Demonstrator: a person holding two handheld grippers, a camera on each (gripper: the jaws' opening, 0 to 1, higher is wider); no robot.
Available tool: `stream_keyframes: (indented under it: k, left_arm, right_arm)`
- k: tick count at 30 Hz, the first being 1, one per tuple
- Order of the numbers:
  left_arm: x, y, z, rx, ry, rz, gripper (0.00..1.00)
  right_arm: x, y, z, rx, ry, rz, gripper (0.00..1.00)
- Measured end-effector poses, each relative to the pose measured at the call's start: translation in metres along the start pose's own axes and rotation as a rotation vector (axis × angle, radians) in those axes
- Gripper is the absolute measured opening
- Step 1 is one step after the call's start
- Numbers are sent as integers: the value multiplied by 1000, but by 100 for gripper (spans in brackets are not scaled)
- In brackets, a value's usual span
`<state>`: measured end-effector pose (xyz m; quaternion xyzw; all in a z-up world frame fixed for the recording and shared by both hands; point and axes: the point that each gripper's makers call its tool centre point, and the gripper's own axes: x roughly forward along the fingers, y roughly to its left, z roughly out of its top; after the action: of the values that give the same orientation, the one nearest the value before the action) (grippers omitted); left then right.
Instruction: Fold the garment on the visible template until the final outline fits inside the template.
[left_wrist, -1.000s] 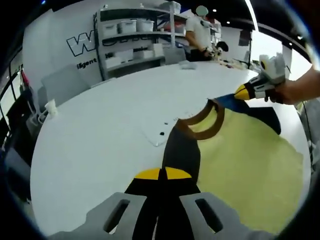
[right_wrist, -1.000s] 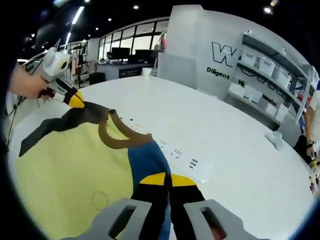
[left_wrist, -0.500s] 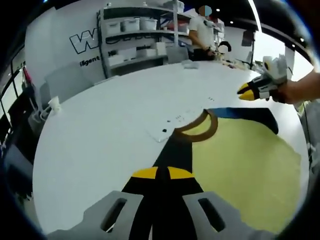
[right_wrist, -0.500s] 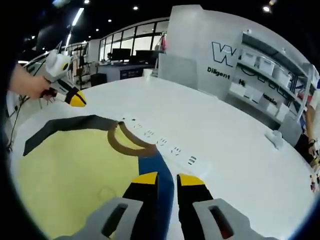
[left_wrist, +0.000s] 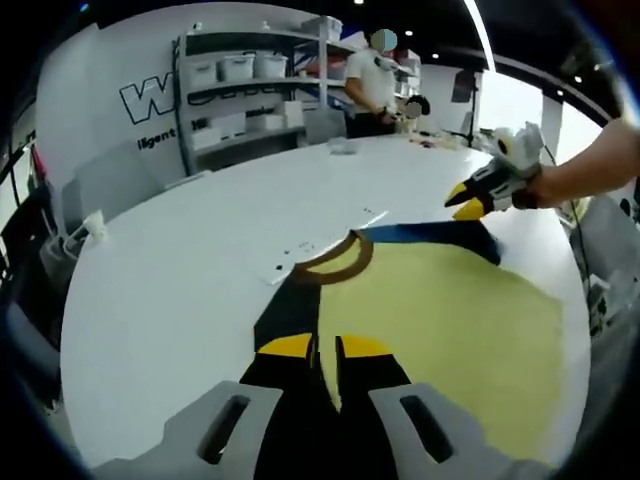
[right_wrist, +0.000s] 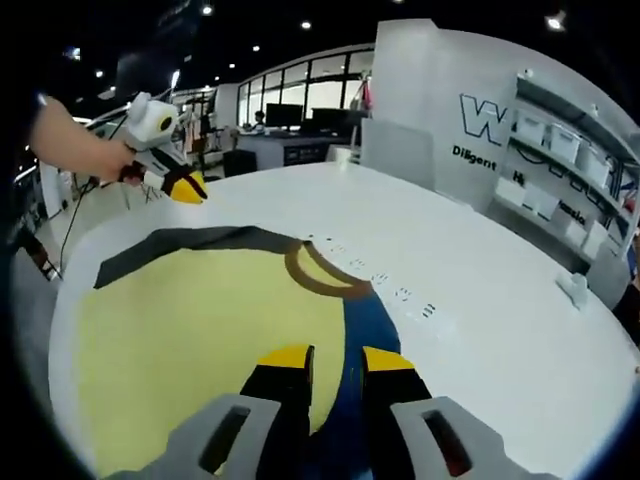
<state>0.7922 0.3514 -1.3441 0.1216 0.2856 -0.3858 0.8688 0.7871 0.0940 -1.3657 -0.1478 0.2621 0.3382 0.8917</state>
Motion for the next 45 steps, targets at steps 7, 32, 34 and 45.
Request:
stream_keyframes:
  k: [7, 32, 34, 45]
  left_arm:
    - [-27, -32, -28, 7, 16, -60, 12]
    - [-93, -143, -141, 31, 110, -221, 13]
    - [-94, -148, -146, 37, 118, -235, 14]
    - [-109, -167, -179, 131, 192, -281, 16]
  right_arm:
    - [-29, 44, -11, -26, -15, 84, 13]
    - [-110, 167, -106, -73, 56, 266, 20]
    - [-113, 171, -109, -67, 57, 275, 20]
    - [-132, 192, -150, -60, 117, 306, 20]
